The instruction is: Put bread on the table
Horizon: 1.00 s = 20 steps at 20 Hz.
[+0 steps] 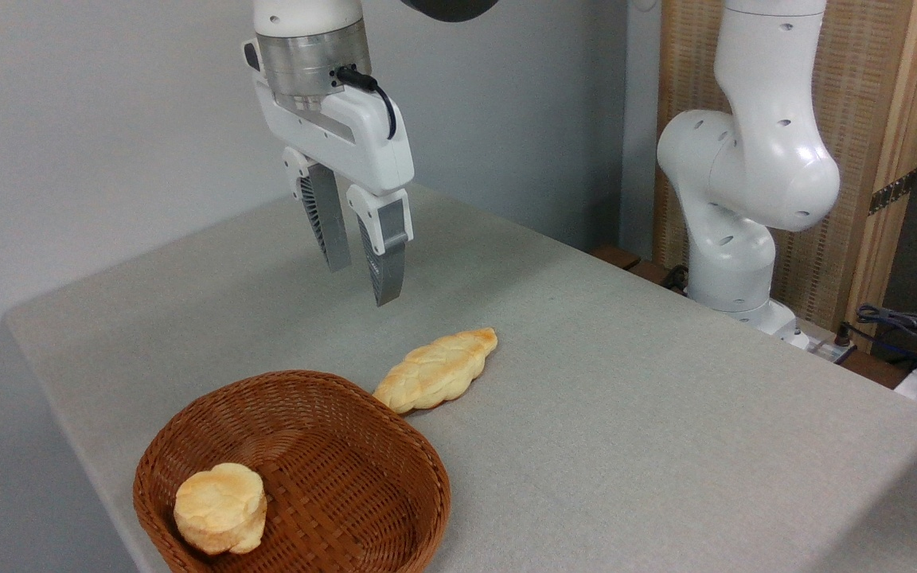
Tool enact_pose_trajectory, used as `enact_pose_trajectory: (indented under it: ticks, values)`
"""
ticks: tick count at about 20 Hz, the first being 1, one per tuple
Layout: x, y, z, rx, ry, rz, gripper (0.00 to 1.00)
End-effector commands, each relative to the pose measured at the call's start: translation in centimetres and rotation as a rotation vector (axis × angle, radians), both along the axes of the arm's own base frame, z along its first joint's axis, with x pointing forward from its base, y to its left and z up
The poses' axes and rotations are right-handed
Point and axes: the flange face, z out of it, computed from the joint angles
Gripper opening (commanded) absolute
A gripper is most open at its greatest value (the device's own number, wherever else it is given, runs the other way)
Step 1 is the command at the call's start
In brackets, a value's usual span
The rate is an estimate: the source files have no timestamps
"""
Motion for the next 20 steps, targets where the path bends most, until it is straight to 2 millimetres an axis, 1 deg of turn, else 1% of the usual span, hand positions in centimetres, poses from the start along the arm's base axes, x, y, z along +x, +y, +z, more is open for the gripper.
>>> enact_pose_trajectory:
  ticks: [1,5,9,13,17,19,20]
  values:
    - [0.2,0.4,-0.2,-0.002,0.015,0.017,1.00]
    - [0.2,0.0,-0.2,-0.003,0.015,0.013,1.00]
    - [0.9,0.1,-0.2,-0.010,-0.043,0.015,1.00]
    - [2.7,0.6,-0.5,-0.021,-0.132,0.032,1.00]
    - [4.8,0.8,-2.0,-0.027,-0.198,0.046,1.00]
    - [5.8,1.6,-2.4,-0.028,-0.237,0.064,1.00]
    - [6.4,1.7,-3.0,-0.028,-0.251,0.068,1.00]
